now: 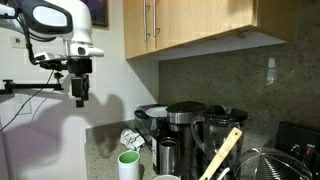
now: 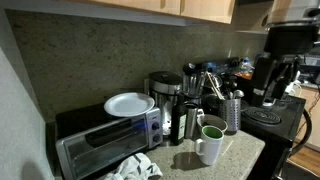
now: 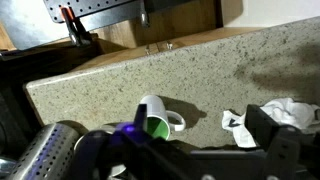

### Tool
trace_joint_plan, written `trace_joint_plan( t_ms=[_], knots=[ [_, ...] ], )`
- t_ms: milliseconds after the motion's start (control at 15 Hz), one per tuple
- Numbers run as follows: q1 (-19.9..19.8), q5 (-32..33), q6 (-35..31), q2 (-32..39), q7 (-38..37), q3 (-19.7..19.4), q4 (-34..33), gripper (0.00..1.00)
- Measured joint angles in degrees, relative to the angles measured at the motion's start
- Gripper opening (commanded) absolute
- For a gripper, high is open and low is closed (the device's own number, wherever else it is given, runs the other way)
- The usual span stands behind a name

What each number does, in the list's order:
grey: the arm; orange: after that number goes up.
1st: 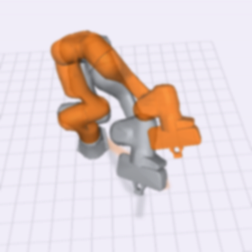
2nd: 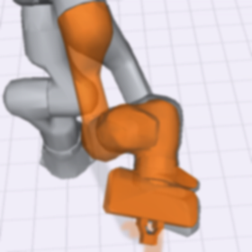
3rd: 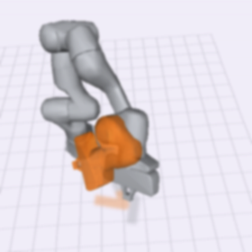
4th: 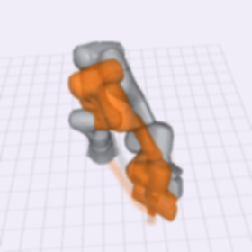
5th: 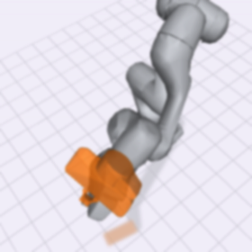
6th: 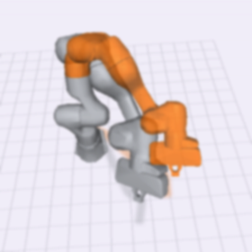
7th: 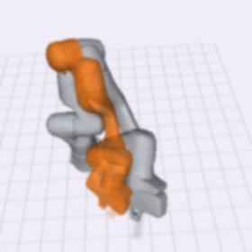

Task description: Use the wooden cooking stick to stir in the bowl

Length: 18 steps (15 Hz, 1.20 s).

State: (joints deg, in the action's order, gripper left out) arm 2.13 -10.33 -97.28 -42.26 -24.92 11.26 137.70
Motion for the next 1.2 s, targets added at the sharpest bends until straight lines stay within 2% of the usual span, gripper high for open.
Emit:
trace_joint_plan(
  t_ms=[733,933,1200],
  knots=[
    [-0.4,0.5,-0.7,0.6,0.0,0.0,0.0,1.0],
    [-4.1,4.2,-9.1,3.7,-0.1,-1.1,0.1,1.0],
    [-12.1,11.8,-25.5,11.5,-0.2,-5.8,-0.9,1.0]
  ],
)
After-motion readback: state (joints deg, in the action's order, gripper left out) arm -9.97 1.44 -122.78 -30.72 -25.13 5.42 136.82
